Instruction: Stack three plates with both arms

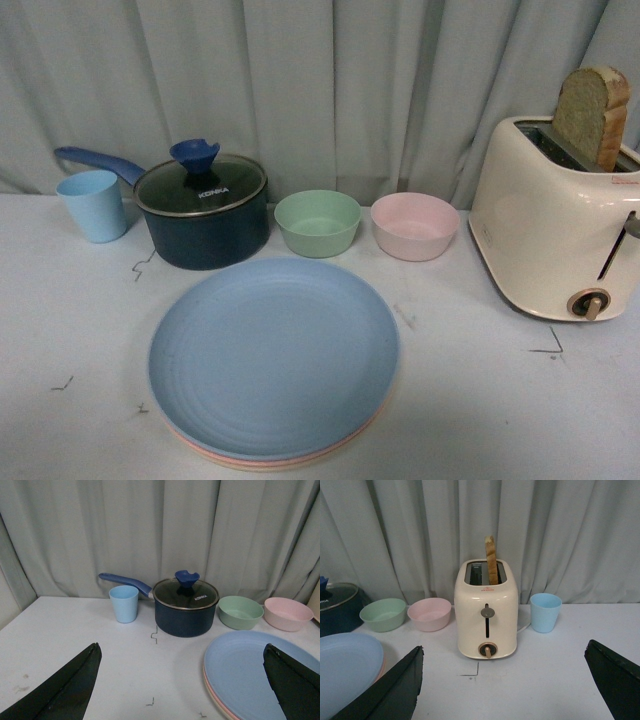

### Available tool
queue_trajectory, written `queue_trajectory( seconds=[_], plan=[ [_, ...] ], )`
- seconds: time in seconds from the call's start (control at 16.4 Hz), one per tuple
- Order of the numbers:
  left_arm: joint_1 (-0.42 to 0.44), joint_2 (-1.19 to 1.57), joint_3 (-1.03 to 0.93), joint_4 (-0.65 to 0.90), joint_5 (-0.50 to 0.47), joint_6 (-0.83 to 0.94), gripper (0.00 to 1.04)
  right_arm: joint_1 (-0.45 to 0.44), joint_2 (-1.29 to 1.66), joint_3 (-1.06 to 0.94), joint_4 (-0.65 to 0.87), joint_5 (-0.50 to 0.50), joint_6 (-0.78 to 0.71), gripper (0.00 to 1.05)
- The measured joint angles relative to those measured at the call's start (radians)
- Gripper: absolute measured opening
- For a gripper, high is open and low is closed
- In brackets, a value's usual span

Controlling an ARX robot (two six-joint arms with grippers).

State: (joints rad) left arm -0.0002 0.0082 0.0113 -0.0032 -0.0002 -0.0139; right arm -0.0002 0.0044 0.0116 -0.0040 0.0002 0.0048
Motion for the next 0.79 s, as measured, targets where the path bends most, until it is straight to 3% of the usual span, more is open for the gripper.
queue_trajectory(
  seconds=[0.79],
  plan=[
    [0.000,0.000,0.000,0.000,0.000,0.000,0.98,0.000,0.000,0.000,0.000,0.000,0.000,0.98]
  ],
)
